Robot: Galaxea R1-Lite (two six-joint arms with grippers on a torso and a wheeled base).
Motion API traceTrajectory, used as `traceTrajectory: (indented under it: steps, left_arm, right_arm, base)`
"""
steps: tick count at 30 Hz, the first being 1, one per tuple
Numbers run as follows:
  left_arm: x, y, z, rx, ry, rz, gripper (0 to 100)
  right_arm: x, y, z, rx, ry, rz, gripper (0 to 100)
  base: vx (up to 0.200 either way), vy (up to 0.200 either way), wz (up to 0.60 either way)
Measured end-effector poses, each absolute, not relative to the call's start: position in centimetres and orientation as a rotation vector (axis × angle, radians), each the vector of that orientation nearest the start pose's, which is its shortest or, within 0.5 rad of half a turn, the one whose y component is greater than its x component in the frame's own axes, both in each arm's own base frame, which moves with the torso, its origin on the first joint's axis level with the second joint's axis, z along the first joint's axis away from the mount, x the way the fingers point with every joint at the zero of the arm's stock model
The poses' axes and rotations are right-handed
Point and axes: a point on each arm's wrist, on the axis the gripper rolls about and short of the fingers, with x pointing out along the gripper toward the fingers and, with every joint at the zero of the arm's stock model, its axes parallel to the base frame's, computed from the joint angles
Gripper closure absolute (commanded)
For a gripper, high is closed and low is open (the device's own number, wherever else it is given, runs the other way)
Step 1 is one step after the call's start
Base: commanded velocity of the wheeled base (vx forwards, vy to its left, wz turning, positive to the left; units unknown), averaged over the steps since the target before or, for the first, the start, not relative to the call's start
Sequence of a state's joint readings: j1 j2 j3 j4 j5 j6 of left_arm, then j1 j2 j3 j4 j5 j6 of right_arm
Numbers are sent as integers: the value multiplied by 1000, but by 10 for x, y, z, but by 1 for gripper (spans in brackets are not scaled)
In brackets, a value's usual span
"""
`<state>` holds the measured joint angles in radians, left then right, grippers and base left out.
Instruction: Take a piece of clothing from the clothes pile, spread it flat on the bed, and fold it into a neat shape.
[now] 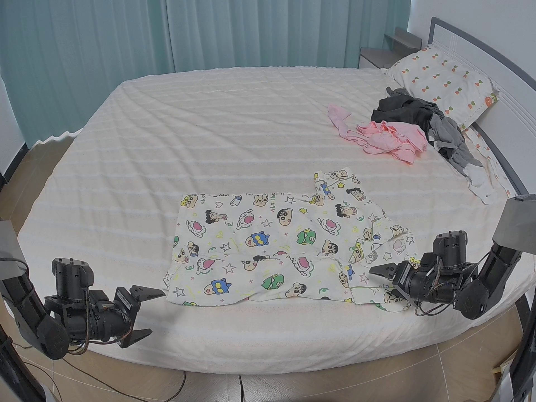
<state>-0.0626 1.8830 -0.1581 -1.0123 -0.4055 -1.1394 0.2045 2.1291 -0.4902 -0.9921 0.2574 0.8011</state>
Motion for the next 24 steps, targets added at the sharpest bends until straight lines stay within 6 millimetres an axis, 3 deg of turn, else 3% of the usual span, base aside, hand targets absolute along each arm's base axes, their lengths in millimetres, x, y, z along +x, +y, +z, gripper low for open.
traceTrajectory:
  steps: [3,13,22,24]
  left_arm:
    - [215,-23,37,-1191,887,-1,0]
    - [209,-25,55,-1232,832,-42,0]
    - [208,-25,62,-1239,797,-63,0]
    - [208,-25,63,-1239,797,-68,0]
  right_arm:
    - [290,70,18,778,769,194,0]
    - [259,78,62,854,689,353,0]
    - [251,73,77,856,638,371,0]
    - [250,73,79,857,630,374,0]
  base:
    - [0,0,0]
    - [0,0,0]
    - [0,0,0]
    - [200,0,0]
